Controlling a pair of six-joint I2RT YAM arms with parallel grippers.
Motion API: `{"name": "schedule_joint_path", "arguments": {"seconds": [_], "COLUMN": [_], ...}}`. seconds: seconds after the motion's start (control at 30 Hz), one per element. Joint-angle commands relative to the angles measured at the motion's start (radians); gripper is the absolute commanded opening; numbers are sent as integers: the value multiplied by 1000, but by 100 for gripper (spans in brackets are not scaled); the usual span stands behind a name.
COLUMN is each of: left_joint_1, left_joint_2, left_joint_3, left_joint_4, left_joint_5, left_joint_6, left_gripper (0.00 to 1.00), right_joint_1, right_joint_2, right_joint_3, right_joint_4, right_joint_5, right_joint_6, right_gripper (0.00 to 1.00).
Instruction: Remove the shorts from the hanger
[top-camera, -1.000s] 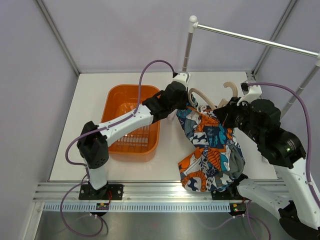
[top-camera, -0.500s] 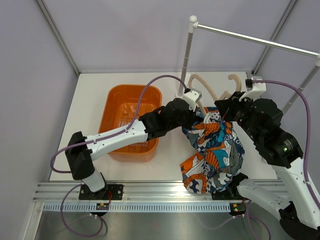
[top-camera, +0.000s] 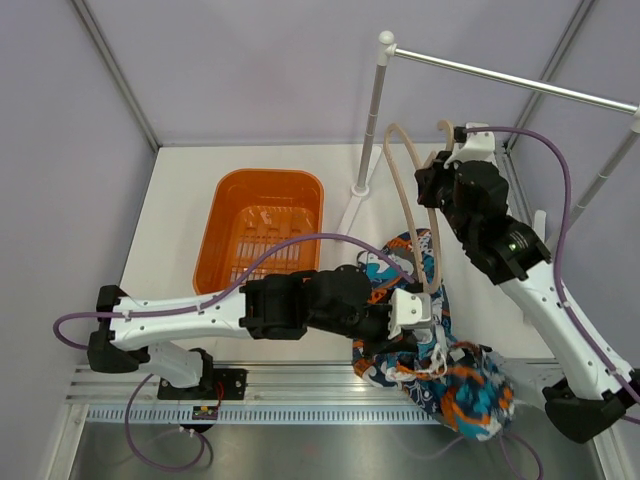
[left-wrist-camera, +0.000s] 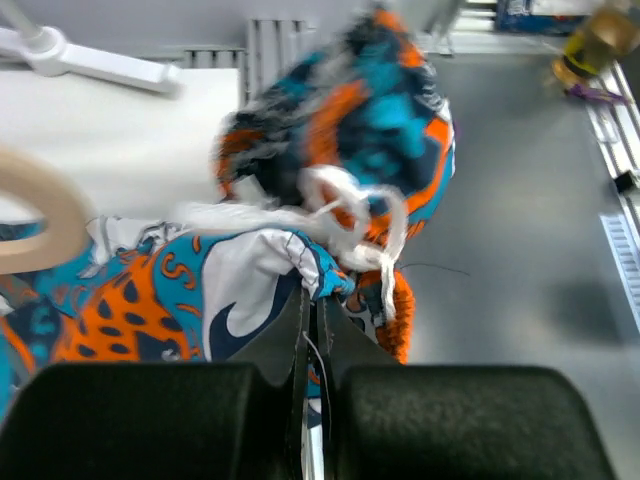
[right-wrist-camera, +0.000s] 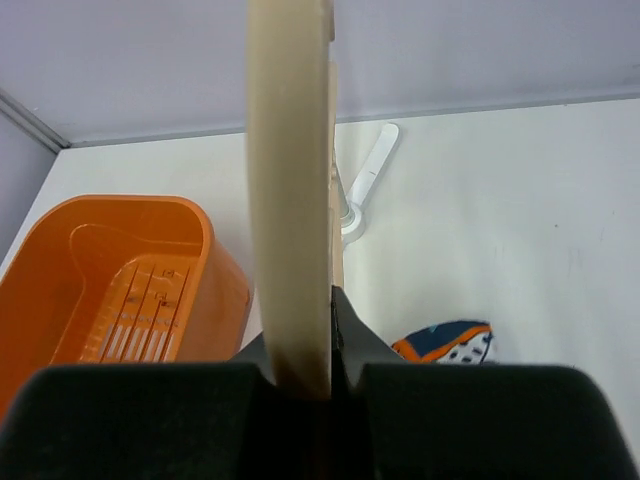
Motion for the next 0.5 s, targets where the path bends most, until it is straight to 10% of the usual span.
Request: {"name": "schedule_joint_path", "arguments": {"seconds": [0.0, 0.27, 0.47], "left_joint_1": [-42, -39, -31], "left_joint_2": [-86, -193, -197], "left_joint_3": [54, 182, 380], "left_joint_4": [-46, -21, 297], "left_joint_5": [-39, -827, -1164], "left_joint_6": [63, 149, 612], "left_gripper": [0, 0, 0], "right_joint_1": [10, 12, 12], "right_joint_2": [69, 116, 79], "right_joint_3": [101, 225, 230], "right_joint_4": [74, -62, -113], "right_joint_5": [88, 141, 130], "right_joint_6": [-17, 16, 26], "right_gripper": [0, 0, 0]}}
